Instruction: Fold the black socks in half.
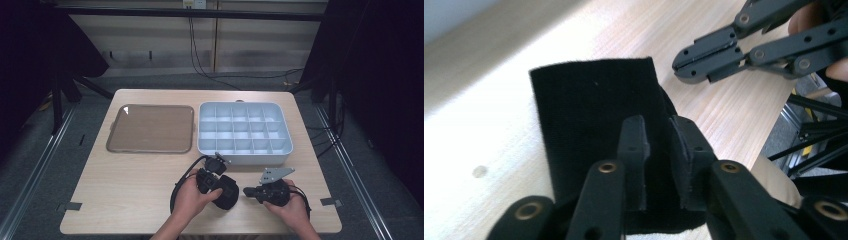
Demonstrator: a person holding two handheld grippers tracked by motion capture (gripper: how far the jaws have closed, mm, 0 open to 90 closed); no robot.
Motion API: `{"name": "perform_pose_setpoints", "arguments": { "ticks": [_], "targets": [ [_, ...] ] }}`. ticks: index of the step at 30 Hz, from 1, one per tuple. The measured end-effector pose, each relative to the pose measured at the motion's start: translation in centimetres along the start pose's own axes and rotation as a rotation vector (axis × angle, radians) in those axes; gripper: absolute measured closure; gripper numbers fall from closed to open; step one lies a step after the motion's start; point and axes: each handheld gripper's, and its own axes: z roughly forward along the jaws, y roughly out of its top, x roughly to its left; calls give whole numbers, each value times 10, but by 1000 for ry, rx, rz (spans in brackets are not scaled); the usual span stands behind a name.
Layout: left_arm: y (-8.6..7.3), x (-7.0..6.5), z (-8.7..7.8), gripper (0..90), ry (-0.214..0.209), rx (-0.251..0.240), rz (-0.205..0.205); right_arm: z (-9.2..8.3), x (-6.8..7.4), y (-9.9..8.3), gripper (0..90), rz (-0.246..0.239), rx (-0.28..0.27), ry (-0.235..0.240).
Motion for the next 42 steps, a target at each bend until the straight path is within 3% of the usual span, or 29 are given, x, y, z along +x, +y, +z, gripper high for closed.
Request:
{"name": "perform_pose_setpoints", "arguments": {
  "ticks": [10, 15, 23, 32, 37, 42],
  "targets": [
    [0, 5, -13, 665, 14, -31, 10, 0, 4, 4, 877, -3, 4, 5],
    [-2, 10, -19, 554, 23, -58, -3, -1, 4, 6, 854, 9, -3, 2],
    [-9, 21, -26, 548, 59, -59, -6, -3, 6, 10, 829, 30, -9, 2],
    [-22, 43, -30, 552, 119, -87, -56, -2, 9, 13, 789, 31, -3, 5],
    [-28, 53, -24, 565, 144, -73, -67, -1, 8, 13, 787, 33, -3, -1],
    [-34, 54, -15, 578, 138, -54, -55, -2, 8, 12, 770, 37, -3, -4]
  ]
}}
